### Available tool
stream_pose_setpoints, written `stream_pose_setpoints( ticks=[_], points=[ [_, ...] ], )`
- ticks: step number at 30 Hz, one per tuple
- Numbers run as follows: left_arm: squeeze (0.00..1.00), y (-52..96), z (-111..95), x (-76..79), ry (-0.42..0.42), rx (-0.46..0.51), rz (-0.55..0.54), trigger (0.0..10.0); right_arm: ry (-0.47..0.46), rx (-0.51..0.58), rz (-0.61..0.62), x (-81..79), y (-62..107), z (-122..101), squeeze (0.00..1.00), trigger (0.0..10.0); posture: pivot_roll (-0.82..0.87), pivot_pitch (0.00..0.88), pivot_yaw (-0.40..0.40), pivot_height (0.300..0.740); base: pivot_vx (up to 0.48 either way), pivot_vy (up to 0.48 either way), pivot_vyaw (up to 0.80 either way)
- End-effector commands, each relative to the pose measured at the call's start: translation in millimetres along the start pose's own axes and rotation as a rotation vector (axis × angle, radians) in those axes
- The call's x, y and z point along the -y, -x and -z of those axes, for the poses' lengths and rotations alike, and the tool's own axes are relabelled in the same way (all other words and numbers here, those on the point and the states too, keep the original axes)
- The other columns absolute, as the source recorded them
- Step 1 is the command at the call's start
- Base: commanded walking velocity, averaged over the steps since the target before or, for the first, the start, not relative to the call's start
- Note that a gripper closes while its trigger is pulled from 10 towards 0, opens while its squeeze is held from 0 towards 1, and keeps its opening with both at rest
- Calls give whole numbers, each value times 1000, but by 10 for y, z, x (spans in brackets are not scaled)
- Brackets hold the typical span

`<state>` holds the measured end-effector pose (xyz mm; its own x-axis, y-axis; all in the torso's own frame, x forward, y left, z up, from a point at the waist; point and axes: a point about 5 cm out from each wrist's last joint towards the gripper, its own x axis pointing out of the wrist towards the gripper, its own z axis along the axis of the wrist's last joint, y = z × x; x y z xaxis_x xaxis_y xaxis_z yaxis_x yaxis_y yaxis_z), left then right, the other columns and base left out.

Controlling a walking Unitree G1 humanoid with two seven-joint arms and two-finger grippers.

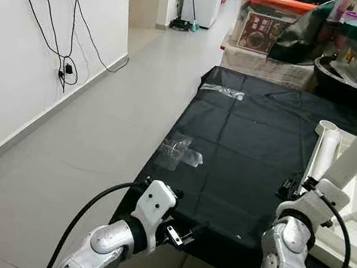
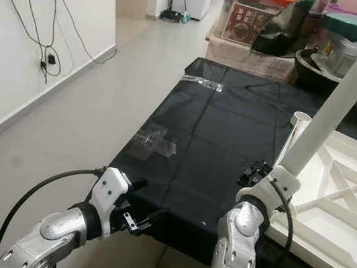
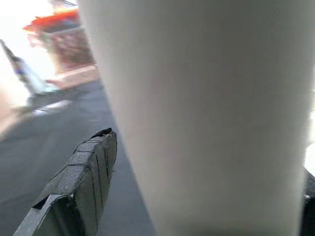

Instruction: Building children table

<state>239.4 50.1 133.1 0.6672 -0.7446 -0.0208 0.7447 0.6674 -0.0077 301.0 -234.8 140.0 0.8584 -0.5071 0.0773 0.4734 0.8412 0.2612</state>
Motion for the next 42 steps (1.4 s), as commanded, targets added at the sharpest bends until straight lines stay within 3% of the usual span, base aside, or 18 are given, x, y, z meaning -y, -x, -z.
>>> stream_pose_setpoints(
  ticks=[1,2,3,4,5,8,10,13,14,16,18,20,22,25,36,37,42],
  points=[
    [0,-20,5,-13,4,6,0,10000,-38,20,-76,-9,-41,-68,0,10000,159,0,-52,740,0,0,0],
    [0,-23,7,-16,5,7,-1,10000,-57,12,-158,-7,-55,-90,0,10000,159,0,-52,740,0,0,0],
    [0,-23,7,-16,5,7,-1,10000,-57,12,-158,-7,-55,-90,0,10000,159,0,-52,740,0,0,0],
    [0,-24,14,-24,7,7,-2,10000,-75,-12,-286,-40,-44,-114,0,10000,143,0,-49,740,0,0,0],
    [0,-24,14,-24,7,7,-2,10000,-75,-12,-286,-40,-44,-114,0,10000,143,0,-49,740,0,0,0],
    [0,-33,30,-32,7,7,-1,10000,-99,-67,-581,-161,31,-159,0,10000,141,0,-47,740,0,0,0],
    [0,-33,30,-32,7,7,-1,10000,-99,-67,-581,-161,31,-159,0,10000,141,0,-47,740,0,0,0],
    [0,-40,48,-26,4,6,-1,10000,-73,-111,-774,-232,84,-167,0,10000,139,0,-43,740,0,0,0],
    [0,-40,48,-26,4,6,-1,10000,-73,-111,-774,-232,84,-167,0,10000,139,0,-43,740,0,0,0],
    [0,-43,62,-17,4,4,0,10000,-54,-137,-894,-269,98,-172,0,10000,140,0,-46,740,0,0,0],
    [0,-43,62,-17,4,4,0,10000,-54,-137,-894,-269,98,-172,0,10000,140,0,-46,740,0,0,0],
    [0,-46,72,-19,6,2,-2,10000,-45,-182,-1059,-326,151,-169,0,10000,147,0,-53,740,0,0,0],
    [0,-46,72,-19,6,2,-2,10000,-45,-182,-1059,-326,151,-169,0,10000,147,0,-53,740,0,0,0],
    [0,-52,82,-31,5,3,-4,10000,17,-292,-1334,-392,287,-96,0,10000,151,0,-59,740,0,0,0],
    [0,-72,68,-33,1,8,1,10000,21,-292,-1401,-543,291,-63,0,10000,157,0,-61,740,0,0,0],
    [0,-77,64,-34,0,9,2,10000,14,-291,-1389,-556,277,-58,0,39,155,0,-59,740,0,0,0],
    [0,-91,50,-38,-2,13,4,10000,-8,-296,-1410,-566,330,-44,0,0,155,0,-58,740,0,0,0]
  ],
)
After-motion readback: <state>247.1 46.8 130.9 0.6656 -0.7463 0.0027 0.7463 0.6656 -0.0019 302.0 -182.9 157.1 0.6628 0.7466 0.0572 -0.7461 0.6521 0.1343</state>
